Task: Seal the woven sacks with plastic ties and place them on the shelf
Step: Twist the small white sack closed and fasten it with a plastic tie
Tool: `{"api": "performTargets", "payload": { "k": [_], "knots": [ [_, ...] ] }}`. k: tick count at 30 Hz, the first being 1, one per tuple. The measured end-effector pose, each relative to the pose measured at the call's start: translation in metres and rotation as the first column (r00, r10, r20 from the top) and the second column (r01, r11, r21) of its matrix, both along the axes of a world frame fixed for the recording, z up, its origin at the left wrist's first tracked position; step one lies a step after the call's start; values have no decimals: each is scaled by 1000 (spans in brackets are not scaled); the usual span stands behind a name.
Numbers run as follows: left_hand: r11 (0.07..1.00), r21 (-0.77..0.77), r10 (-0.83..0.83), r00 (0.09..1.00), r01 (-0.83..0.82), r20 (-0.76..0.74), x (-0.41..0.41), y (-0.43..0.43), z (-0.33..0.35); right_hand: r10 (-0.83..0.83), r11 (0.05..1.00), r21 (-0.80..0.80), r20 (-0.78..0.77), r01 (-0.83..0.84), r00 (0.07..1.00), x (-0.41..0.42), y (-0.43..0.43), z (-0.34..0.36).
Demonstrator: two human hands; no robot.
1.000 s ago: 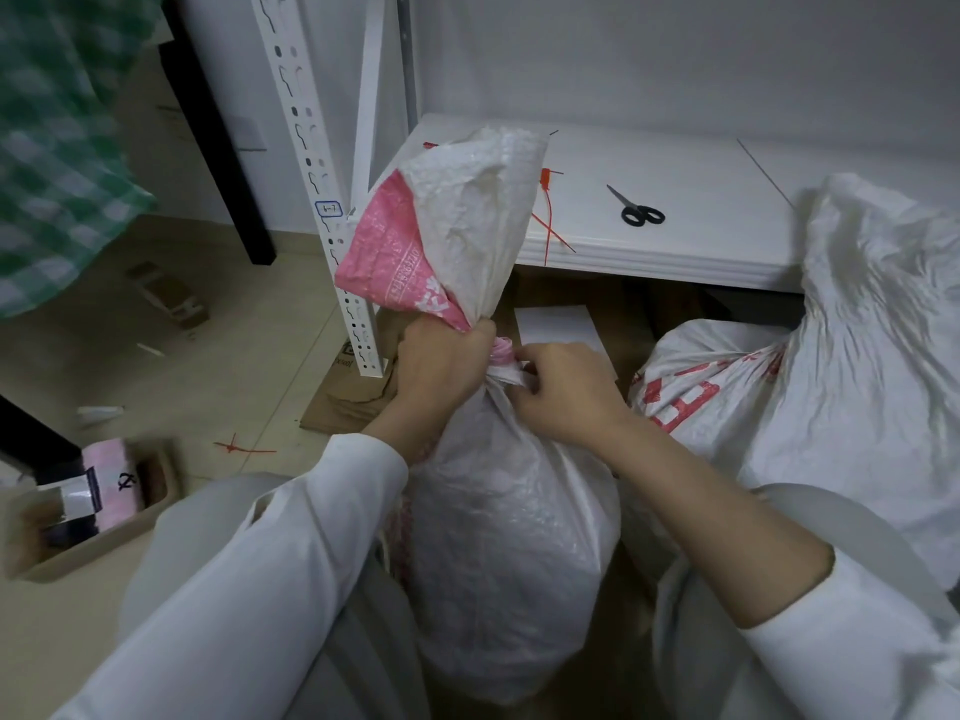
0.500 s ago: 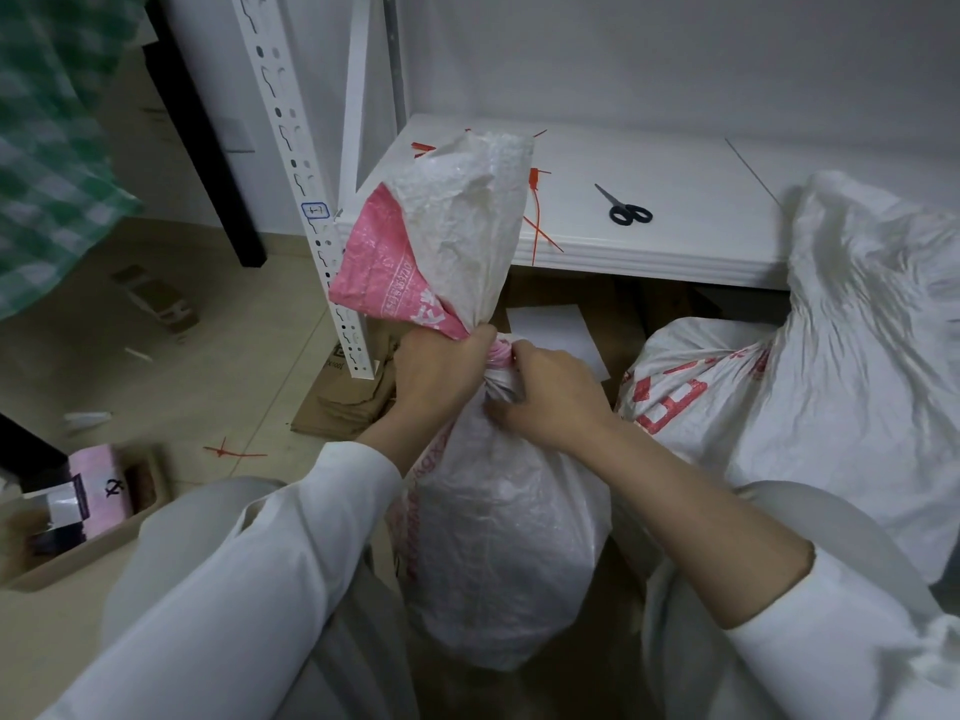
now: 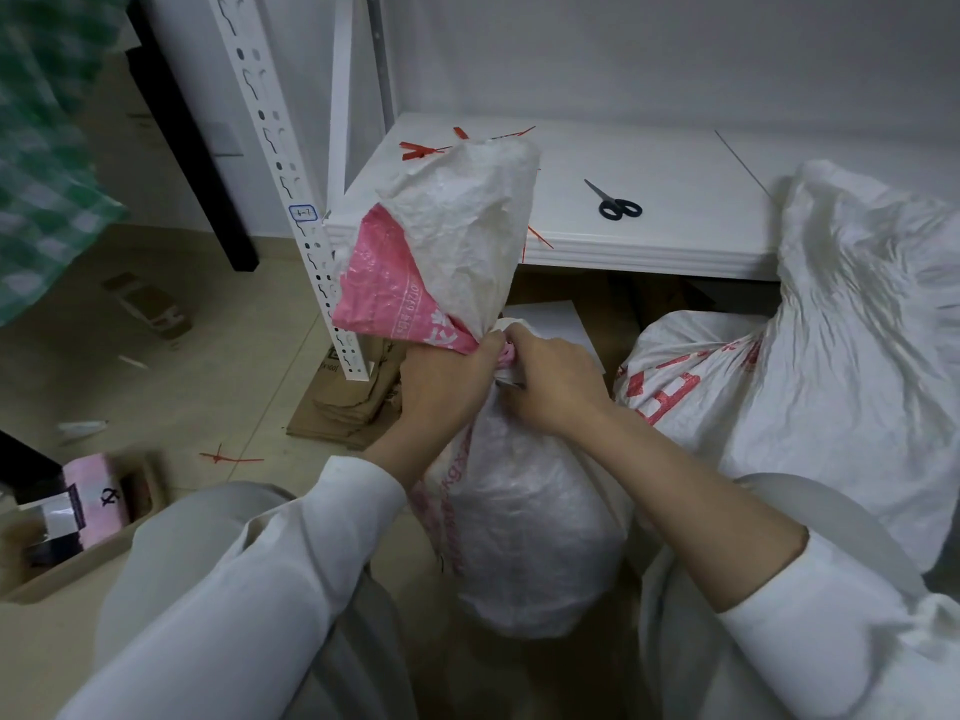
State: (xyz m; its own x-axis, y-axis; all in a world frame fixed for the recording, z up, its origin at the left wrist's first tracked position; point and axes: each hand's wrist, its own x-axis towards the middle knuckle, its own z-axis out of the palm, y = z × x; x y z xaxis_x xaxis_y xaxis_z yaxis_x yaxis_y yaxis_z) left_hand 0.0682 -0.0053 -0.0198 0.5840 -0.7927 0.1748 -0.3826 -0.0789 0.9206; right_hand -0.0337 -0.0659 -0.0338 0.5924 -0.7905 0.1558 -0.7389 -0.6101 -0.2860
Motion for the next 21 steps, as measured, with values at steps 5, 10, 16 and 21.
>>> {"api": "performTargets", "payload": {
  "k": [5,10,16,21],
  "knots": [
    [999,-20,-47,998,48,36,0,0,-2,-23,997,78,-1,23,1000,2,-4,-5],
    [991,-87,-107,991,100,-85,6,0,-1,14,996,92,77,-21,997,0,-4,4],
    [979,-125,-181,969,161,-170,7,-2,0,35,980,185,226,-79,973,-11,-12,21],
    [990,-88,-122,976,108,-178,3,-3,2,31,988,145,160,-55,987,-11,-14,18]
  ]
}}
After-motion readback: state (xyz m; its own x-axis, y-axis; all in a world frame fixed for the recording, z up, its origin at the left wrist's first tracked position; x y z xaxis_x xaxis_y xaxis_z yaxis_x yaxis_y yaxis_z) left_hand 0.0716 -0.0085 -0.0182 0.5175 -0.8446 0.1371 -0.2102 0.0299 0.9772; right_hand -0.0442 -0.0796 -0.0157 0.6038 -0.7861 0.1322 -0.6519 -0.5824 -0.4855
